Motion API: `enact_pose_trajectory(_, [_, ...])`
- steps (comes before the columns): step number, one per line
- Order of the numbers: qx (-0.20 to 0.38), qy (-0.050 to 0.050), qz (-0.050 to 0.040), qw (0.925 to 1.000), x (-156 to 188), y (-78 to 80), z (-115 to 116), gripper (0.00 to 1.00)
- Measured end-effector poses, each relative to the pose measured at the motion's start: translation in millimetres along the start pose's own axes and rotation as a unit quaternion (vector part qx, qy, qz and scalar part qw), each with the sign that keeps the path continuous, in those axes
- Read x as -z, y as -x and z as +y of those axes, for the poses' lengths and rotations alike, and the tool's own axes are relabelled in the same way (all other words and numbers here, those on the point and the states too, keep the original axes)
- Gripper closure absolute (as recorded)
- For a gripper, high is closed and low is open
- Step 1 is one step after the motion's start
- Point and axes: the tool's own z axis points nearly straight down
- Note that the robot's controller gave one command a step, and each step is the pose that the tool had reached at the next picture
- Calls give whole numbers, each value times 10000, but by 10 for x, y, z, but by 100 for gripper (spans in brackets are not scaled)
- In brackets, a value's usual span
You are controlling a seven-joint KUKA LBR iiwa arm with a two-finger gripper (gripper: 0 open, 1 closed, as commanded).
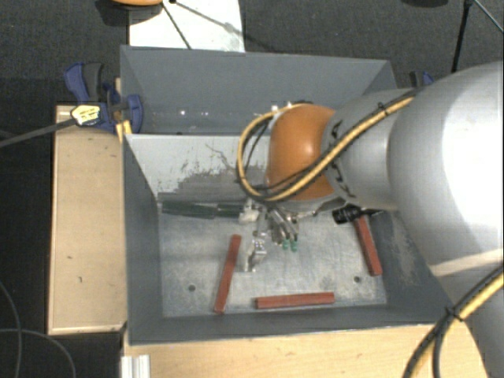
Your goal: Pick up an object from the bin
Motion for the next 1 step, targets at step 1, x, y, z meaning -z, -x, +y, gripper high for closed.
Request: enact_pose_trajectory(1, [5,-2,-2,10000,0,1,0,0])
